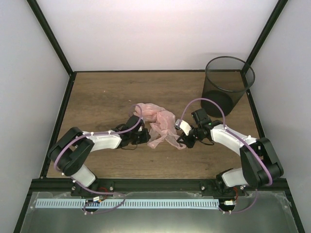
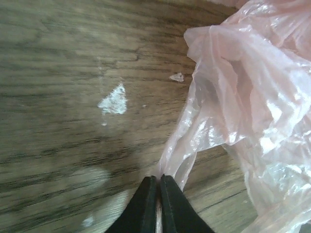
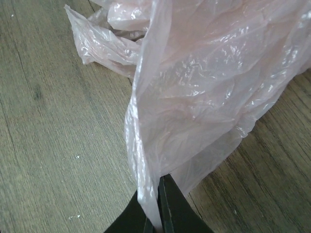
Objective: Put the trash bags into the trash bin
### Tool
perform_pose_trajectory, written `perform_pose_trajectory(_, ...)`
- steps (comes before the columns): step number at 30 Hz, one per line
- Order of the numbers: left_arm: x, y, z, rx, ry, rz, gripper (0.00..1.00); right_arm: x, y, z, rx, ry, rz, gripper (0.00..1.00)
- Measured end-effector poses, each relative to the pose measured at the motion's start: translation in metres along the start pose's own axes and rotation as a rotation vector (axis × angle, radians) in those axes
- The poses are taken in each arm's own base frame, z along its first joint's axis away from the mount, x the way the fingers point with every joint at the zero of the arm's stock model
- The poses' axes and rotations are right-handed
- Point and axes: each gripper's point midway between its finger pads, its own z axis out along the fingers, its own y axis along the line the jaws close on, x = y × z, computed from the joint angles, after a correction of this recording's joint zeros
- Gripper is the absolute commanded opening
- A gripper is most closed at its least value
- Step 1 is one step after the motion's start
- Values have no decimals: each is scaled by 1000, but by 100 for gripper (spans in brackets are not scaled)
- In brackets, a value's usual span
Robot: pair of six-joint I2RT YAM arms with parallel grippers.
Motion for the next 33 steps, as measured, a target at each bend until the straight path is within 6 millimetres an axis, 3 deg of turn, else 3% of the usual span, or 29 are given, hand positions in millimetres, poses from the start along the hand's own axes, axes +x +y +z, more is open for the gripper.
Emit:
perform_pose_trajectory(4,-13,7,-25,-87,-70,39,4,1,-4,-2,21,1,16,1)
perform_pose_trajectory(7,-43,0,-68,-142,-207,76,4,1,-21,-10,78,-13,55,1)
perform_pose_trajectory(11,-98,-14,-148,-134,-451,64,4,4,-42,-19,152,-25,103,1)
perform_pose_trajectory(14,-111,-17,-181,-128,-534,80,4,4,-45,-20,164,-25,108,1)
perform_pose_trajectory(17,-105,-17,-179,-127,-505,115,4,4,-46,-20,168,-27,106,1)
perform_pose_trajectory(18,-101,-15,-175,-128,-486,121,12,4,-46,-20,169,-27,106,1)
perform_pose_trajectory(20,-89,-8,-161,-132,-430,130,42,4,-46,-20,171,-27,106,1)
perform_pose_trajectory(21,-81,-2,-155,-135,-399,132,52,4,-46,-20,172,-27,106,1)
perform_pose_trajectory(25,-57,17,-145,-157,-326,142,85,4,-47,-20,173,-27,106,1)
perform_pose_trajectory(30,-52,13,-174,-82,-419,112,91,5,-47,-19,169,-23,108,1)
perform_pose_trajectory(33,-35,23,-173,-19,-434,54,91,5,-46,-19,167,-23,109,1)
